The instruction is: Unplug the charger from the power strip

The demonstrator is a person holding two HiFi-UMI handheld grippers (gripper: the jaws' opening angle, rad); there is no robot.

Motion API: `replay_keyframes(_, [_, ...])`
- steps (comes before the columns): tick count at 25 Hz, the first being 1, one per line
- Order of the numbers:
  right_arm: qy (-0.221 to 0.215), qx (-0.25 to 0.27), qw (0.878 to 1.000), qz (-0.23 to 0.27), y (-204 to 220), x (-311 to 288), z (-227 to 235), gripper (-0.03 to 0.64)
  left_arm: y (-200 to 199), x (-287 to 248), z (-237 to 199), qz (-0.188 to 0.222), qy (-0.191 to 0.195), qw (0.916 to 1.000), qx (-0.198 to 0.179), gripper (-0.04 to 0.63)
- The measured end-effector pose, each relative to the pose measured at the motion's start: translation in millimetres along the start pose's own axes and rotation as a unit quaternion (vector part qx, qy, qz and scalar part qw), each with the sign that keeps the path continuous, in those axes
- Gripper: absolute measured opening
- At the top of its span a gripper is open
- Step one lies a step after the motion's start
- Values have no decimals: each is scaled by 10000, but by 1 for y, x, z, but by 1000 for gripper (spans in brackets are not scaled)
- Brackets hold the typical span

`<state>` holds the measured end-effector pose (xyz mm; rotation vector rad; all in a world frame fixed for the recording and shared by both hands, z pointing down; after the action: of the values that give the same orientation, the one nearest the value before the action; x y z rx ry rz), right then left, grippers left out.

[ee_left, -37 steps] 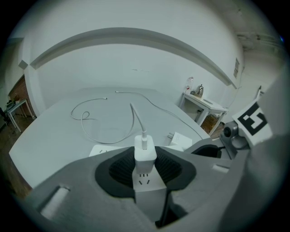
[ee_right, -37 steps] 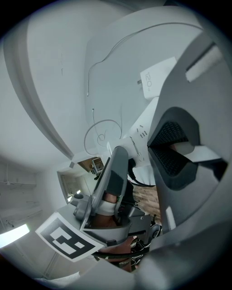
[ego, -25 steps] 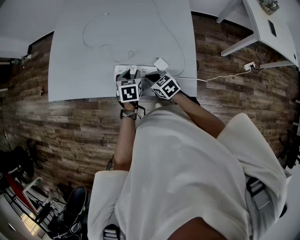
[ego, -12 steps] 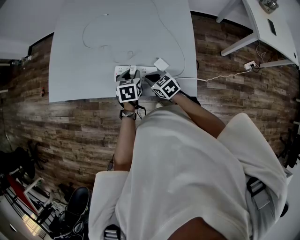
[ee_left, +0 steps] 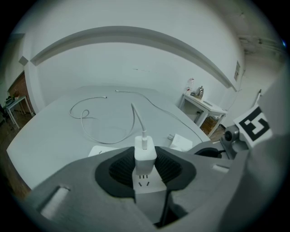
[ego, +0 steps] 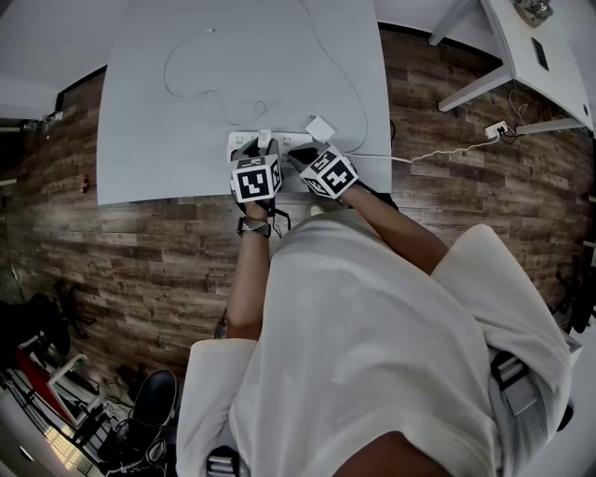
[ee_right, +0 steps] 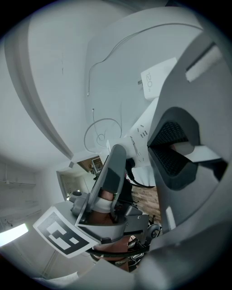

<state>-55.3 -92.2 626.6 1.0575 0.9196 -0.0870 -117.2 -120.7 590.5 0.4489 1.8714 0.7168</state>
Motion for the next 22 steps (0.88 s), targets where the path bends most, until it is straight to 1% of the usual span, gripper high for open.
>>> replay_keyframes(6, [58,44,10000,15,-1,1,-1,2,3,3,2,-2,14,9999,-139,140])
replay_keyframes(17, [38,15,10000,-14,1,1,0,2,5,5,4,58,-36,9999,-149,140])
replay_keyframes(19, [33,14,10000,-19,2,1,0,2,-6,11,1,192,-68,9997,-124,140])
replay_keyframes(22, [19,-19,10000,-15,1,1,3,2,-41,22,-5,473,-105,9986,-197,140])
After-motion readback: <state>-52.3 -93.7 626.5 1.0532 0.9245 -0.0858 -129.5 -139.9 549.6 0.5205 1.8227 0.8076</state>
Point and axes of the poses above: the fingertips, and each gripper's own axes: x backward along the fingers, z to its right, y out of its underside, the point moved 2 cm from there along x, backward along the fingers, and after that the axes turned 10 degrees about y, right-handed, at the moved point
